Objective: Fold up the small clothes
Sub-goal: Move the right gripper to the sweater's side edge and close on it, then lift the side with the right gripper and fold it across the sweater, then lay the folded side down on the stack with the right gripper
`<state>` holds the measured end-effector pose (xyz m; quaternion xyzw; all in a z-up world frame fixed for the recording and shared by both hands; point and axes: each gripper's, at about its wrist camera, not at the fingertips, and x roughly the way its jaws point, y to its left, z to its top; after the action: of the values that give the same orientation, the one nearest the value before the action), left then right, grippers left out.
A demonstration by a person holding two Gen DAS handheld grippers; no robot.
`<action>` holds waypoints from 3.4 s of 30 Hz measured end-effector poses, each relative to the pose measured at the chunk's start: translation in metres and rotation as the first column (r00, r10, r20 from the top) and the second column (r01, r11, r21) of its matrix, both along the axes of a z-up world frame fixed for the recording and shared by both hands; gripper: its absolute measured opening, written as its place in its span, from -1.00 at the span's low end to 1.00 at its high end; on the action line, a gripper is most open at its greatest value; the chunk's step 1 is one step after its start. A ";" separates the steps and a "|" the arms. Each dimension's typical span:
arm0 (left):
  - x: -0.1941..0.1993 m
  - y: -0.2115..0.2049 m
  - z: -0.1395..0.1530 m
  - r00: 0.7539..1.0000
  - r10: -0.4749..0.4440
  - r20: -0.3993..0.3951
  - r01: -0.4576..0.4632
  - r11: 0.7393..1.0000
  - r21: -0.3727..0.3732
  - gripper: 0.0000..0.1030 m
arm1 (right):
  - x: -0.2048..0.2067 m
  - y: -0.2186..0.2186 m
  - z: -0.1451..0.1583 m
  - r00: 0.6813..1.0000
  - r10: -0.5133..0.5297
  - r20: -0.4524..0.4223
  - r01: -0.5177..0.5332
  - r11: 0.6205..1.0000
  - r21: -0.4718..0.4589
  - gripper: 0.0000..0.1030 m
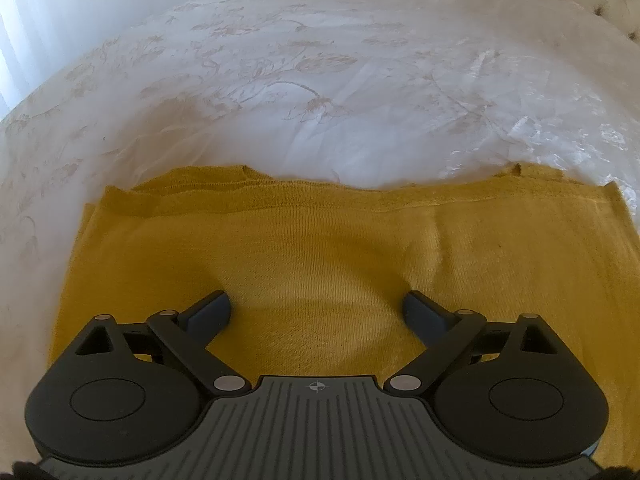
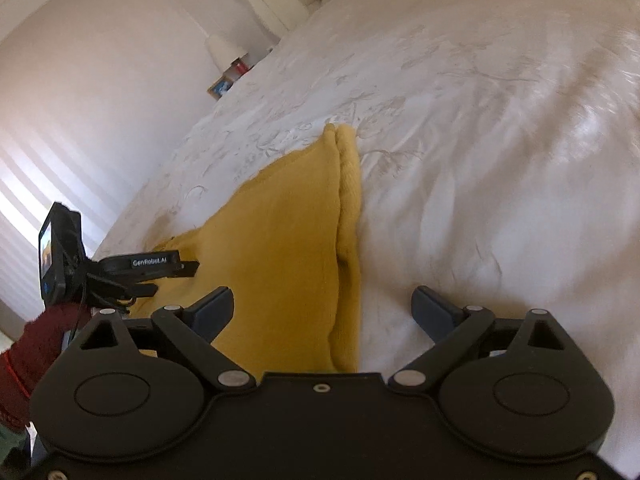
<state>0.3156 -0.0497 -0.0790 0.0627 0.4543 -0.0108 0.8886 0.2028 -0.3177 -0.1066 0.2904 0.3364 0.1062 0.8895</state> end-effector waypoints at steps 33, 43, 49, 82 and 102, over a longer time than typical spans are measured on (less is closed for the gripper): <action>-0.073 0.065 0.040 0.996 -0.083 0.042 0.088 0.987 -0.133 0.56 | 0.064 0.004 -0.017 0.990 0.018 -0.141 0.003 0.989 0.148 -0.49; -0.089 0.152 0.034 0.997 -0.046 0.069 0.056 0.987 -0.149 0.56 | 0.070 0.033 0.010 0.986 -0.007 -0.165 -0.004 0.998 -0.065 -0.51; -0.084 0.181 0.033 0.991 -0.028 0.132 0.049 0.987 -0.156 0.57 | 0.073 0.061 0.053 0.993 -0.009 -0.121 -0.012 0.986 -0.169 -0.53; -0.084 0.272 0.031 0.989 0.109 0.099 -0.070 0.939 -0.338 0.57 | 0.098 0.352 0.057 0.839 0.543 -0.044 -0.527 0.790 -0.312 -0.38; -0.086 0.261 0.043 0.994 0.075 0.083 -0.041 0.935 -0.353 0.57 | -0.002 0.335 0.052 0.775 0.629 0.064 -0.492 0.663 -0.564 0.23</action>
<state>0.2298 0.2113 -0.0355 -0.1098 0.4040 -0.0626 0.9060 0.2006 0.0172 -0.0548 -0.0948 0.3089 0.3189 0.8910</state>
